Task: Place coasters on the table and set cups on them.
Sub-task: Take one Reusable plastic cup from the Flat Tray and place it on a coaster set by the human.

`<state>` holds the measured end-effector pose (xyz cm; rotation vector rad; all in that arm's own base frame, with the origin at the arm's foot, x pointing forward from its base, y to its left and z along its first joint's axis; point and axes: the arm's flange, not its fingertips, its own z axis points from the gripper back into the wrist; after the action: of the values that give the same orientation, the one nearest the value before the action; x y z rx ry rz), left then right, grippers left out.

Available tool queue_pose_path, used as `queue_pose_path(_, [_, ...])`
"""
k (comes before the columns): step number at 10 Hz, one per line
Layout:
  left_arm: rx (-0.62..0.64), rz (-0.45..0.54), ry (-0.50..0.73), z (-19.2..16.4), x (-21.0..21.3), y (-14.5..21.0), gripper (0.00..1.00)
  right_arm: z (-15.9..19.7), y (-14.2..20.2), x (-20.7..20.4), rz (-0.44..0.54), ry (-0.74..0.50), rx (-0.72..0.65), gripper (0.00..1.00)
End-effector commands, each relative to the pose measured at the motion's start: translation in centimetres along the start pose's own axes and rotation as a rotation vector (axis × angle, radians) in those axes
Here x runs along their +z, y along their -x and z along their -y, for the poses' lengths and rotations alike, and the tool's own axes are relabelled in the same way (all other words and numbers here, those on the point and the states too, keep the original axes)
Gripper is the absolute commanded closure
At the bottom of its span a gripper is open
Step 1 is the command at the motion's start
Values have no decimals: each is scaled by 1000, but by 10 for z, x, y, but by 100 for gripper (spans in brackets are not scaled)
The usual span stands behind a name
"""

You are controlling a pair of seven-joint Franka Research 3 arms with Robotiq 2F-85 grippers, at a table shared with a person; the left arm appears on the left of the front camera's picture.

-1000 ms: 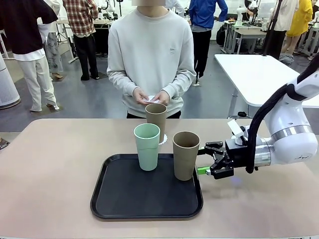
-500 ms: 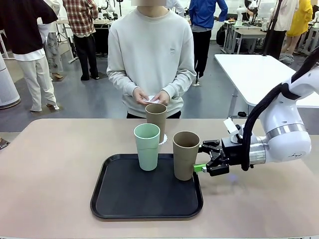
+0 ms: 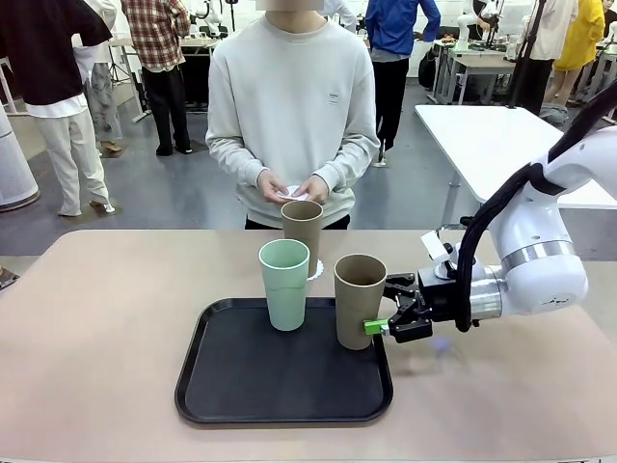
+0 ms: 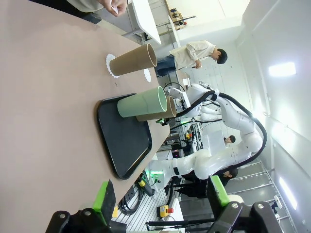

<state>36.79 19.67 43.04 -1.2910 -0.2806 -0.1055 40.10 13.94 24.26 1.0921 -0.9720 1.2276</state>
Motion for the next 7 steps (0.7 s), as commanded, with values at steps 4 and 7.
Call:
queue_pose_path(4, [-5,3,5,1,1,0,0,6,3,-30,-14,16,-40,0])
queue_pose_path(7, [-5,3,5,1,1,0,0,14,6,-37,2,28,-52,0])
